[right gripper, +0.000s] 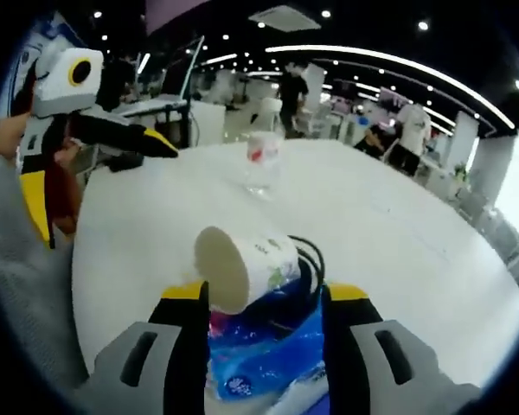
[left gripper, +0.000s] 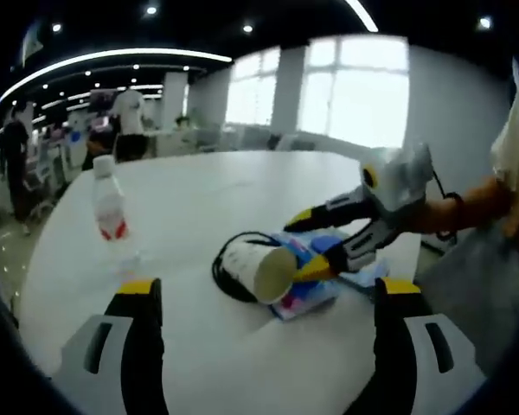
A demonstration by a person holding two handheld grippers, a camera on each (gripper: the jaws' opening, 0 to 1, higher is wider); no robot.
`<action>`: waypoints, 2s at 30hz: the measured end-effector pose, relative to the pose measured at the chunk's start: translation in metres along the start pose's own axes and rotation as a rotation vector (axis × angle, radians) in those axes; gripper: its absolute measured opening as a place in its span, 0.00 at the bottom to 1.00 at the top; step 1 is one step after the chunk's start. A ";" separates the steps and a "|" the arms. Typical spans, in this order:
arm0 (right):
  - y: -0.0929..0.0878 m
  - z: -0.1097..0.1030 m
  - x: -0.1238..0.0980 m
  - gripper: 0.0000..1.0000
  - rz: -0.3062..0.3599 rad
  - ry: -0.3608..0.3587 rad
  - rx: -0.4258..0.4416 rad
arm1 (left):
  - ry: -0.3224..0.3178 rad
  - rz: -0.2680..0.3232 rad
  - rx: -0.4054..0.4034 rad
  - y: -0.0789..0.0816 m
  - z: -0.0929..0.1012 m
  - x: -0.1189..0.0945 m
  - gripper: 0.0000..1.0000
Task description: Arrange the tabletop items into an orderly group along one side of the table until the central work area is clear of visible clutter.
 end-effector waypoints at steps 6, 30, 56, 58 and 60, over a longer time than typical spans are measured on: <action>0.003 -0.003 0.006 0.29 0.027 0.003 -0.013 | 0.008 -0.028 0.035 -0.003 0.001 0.000 0.99; 0.013 0.011 0.003 0.02 0.011 -0.032 0.107 | -0.023 -0.084 0.165 -0.011 0.005 0.005 0.94; 0.022 -0.019 -0.033 0.02 -0.260 0.327 0.679 | -0.048 -0.062 0.497 0.004 0.027 0.012 0.75; 0.021 -0.021 -0.035 0.02 -0.282 0.326 0.664 | -0.065 -0.072 0.516 0.003 0.031 0.014 0.75; 0.020 -0.023 -0.036 0.02 -0.295 0.329 0.654 | -0.084 -0.081 0.547 0.002 0.034 0.014 0.72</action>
Point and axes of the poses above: the point that each gripper's makers call its tool centre point, and the gripper's own axes: x roughly forward along the fingers, z roughly to its right, y roughly out of its top, the point moved 9 cm from there along -x, roughly backward along the fingers, and after that the axes turned 2 degrees about -y, right-handed, at the moved point
